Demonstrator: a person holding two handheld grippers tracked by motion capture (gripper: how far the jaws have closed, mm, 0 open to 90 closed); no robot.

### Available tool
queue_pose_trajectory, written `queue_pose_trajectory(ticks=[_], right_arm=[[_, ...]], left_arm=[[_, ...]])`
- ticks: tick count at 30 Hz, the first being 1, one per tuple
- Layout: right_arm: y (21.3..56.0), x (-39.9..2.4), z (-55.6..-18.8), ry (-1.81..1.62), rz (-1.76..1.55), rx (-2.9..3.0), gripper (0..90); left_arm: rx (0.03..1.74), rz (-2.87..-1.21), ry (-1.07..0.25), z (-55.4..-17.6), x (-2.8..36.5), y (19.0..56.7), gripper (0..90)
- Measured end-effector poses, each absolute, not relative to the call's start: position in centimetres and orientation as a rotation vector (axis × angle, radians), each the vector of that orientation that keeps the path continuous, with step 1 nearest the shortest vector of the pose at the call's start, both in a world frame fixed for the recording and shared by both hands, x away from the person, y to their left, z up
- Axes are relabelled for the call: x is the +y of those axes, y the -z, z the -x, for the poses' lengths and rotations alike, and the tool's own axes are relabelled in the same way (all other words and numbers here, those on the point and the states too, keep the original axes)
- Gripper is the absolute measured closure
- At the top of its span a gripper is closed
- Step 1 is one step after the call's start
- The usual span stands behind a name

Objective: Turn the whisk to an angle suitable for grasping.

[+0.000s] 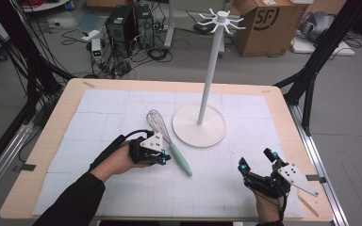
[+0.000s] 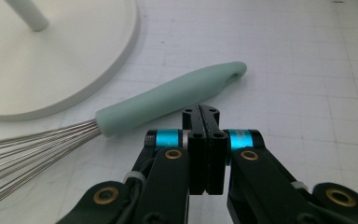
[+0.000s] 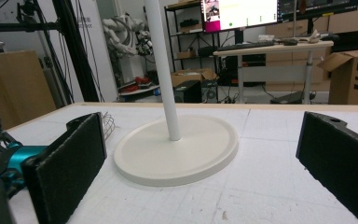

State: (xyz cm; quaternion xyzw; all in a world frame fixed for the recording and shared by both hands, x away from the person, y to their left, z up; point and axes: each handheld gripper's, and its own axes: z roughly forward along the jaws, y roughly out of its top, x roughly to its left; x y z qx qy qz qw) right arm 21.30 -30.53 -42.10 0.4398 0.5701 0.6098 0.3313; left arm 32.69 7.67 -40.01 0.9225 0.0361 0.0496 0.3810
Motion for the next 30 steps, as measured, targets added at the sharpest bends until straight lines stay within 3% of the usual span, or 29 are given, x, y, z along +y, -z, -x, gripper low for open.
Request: queue_pose_trajectory(ticks=[10, 30], right_arm=[[42.0, -30.3, -21.6, -1.601, -1.146, 1.484, 0.4], [41.9, -30.6, -21.9, -1.628, -1.162, 1.453, 0.4]], left_arm=[[-0.041, -2.482, -0.058, -32.1, 4.2, 42.2, 89.9], [0.010, -2.486, -0.044, -32.7, 1.9, 43.5, 89.8]])
